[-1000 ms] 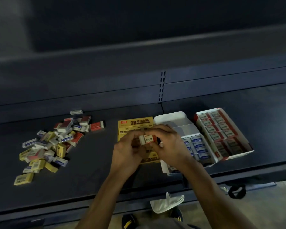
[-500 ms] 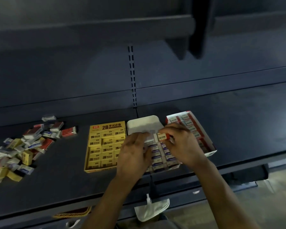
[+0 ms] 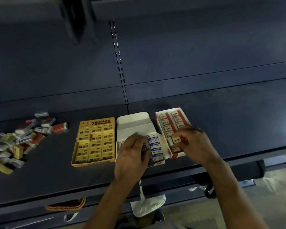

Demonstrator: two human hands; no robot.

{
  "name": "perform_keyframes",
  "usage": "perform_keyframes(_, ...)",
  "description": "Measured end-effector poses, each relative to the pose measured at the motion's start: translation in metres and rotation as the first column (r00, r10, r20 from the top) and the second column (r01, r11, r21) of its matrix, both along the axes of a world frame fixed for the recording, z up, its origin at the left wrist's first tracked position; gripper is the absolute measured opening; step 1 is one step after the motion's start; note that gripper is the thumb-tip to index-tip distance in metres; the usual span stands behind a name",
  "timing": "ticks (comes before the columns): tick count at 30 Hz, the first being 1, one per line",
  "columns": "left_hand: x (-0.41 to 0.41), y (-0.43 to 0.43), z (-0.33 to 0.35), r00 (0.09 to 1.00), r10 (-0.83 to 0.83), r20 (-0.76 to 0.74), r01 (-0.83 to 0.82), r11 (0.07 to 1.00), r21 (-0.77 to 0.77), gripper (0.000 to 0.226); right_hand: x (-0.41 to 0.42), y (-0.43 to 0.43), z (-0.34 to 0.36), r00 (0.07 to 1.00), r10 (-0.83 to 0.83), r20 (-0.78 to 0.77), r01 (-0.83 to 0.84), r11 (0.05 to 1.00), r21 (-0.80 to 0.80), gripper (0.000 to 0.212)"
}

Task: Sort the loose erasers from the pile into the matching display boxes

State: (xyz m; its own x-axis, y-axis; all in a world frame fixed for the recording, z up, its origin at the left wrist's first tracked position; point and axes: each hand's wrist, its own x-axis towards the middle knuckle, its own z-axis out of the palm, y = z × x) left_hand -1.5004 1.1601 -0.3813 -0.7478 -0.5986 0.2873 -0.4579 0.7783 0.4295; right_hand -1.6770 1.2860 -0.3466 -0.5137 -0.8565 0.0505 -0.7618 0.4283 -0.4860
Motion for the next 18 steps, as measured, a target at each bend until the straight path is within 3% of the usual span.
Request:
perform_keyframes(12, -0.0005, -0.0006, -0.0022, 1.000, 0.006, -0.008, -0.006, 1.000, 0.028, 0.033, 0.0034, 0.0018, -0.0079, 0.997, -0.035, 0.068, 0.033, 0.999, 0.020, 0.029)
perform_keyframes(18, -0.0003, -0.0008, -0.0025, 1.000, 0.009, -0.005, -0.009, 1.000, 0.027, 0.026, 0.0033, -0.0026, -0.0092, 0.990, -0.056, 0.130, 0.055, 0.998, 0.009, 0.020)
